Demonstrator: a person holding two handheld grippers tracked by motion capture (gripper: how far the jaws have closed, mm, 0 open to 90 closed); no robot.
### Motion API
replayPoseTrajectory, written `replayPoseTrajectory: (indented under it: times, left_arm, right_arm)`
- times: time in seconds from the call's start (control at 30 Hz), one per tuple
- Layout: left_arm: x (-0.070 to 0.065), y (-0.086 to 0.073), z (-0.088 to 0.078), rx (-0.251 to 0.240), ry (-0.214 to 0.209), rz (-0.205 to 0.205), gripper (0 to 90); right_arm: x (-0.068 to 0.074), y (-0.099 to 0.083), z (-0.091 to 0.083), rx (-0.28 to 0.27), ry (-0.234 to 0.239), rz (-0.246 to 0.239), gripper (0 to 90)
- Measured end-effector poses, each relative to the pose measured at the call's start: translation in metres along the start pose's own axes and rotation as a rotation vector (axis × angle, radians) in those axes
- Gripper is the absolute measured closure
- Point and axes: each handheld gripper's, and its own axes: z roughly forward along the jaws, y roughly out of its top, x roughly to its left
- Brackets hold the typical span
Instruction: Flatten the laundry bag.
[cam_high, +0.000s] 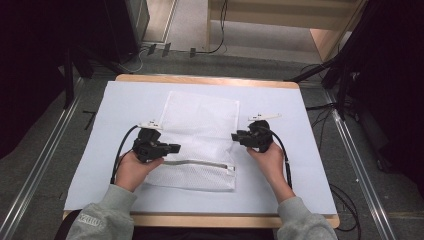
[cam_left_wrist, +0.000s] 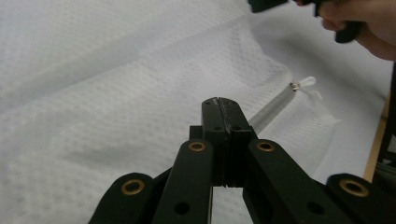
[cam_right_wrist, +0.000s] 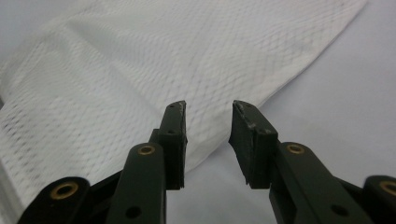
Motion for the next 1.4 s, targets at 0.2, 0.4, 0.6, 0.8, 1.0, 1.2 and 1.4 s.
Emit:
replayPoseTrajectory:
  times: [0.2,0.4,0.6,0.8,1.0,1.2,1.4]
  left_arm:
    - [-0.036,0.003,0.031,0.033,-0.039,0.067,90.0]
    - [-0.058,-0.002,0.057,0.054,-0.074,0.102,90.0]
    - [-0.067,-0.019,0.085,0.116,-0.104,0.098,90.0]
    - [-0.065,-0.027,0.095,0.143,-0.113,0.096,90.0]
    - [-0.066,-0.028,0.095,0.140,-0.121,0.100,90.0]
    - [-0.068,-0.030,0.096,0.148,-0.132,0.125,90.0]
    - [-0.067,-0.029,0.096,0.160,-0.148,0.118,90.0]
  right_arm:
    - [-0.014,0.011,0.013,0.002,-0.029,0.029,61.4]
    - [-0.021,0.010,0.024,0.035,-0.026,0.069,59.6]
    - [-0.017,0.008,0.033,0.088,-0.024,0.038,81.7]
    - [-0.015,0.014,0.034,0.093,-0.018,0.015,90.0]
    - [-0.015,0.024,0.034,0.071,-0.026,0.005,90.0]
    - [-0.019,0.030,0.041,0.049,-0.089,-0.025,90.0]
    - [-0.032,0.030,0.042,0.050,-0.073,0.041,90.0]
